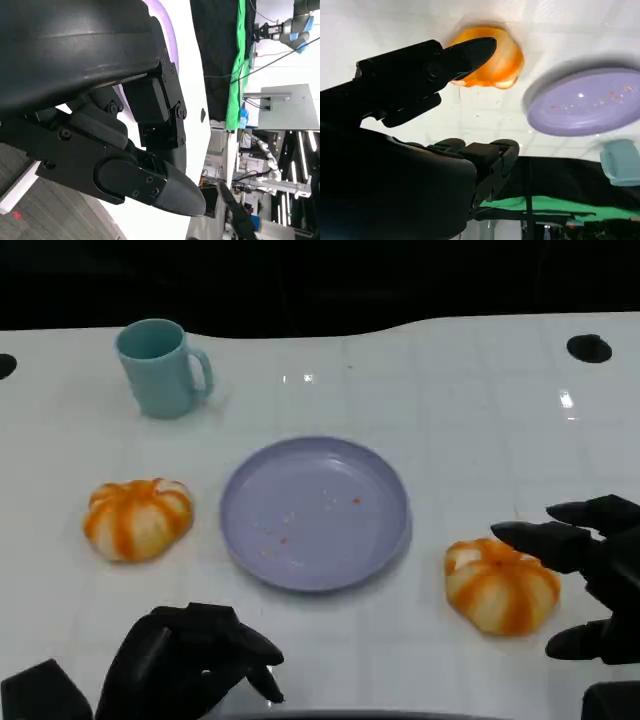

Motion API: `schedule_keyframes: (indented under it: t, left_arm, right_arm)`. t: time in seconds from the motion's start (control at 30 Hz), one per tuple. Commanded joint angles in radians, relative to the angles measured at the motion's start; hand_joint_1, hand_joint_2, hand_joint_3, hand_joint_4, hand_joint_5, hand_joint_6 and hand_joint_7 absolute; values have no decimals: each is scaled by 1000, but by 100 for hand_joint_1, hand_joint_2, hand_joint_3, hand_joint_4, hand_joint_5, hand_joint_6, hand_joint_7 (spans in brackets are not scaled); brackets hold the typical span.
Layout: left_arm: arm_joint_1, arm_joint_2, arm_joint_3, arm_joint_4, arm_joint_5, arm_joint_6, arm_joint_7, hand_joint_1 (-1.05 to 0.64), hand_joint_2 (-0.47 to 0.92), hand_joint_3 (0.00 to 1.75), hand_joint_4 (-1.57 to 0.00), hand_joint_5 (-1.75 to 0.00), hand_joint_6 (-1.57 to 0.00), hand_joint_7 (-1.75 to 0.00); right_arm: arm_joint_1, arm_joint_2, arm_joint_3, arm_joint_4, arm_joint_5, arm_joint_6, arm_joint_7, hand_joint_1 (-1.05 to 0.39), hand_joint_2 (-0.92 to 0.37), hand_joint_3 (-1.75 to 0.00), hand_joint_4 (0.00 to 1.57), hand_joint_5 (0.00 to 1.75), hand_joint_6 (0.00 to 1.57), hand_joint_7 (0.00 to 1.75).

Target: Grasp the bread from the table and place it into the plate.

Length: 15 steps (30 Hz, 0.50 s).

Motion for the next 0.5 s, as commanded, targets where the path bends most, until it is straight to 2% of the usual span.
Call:
schedule_keyframes:
  t: [0.03, 0.5]
  left_arm:
    - [4, 9, 6, -1, 4, 0, 6, -98, 92, 1, -109, -115, -132, -48]
    - [10, 6, 4, -7, 0, 3, 3, -98, 92, 2, -108, -116, -131, -48]
  right_arm:
    - [-40, -9, 37, 49, -21, 20, 5, -52, -80, 0, 12, 35, 36, 1]
    - [-143, 49, 165, 195, -109, 88, -65, -42, -79, 0, 22, 30, 44, 2]
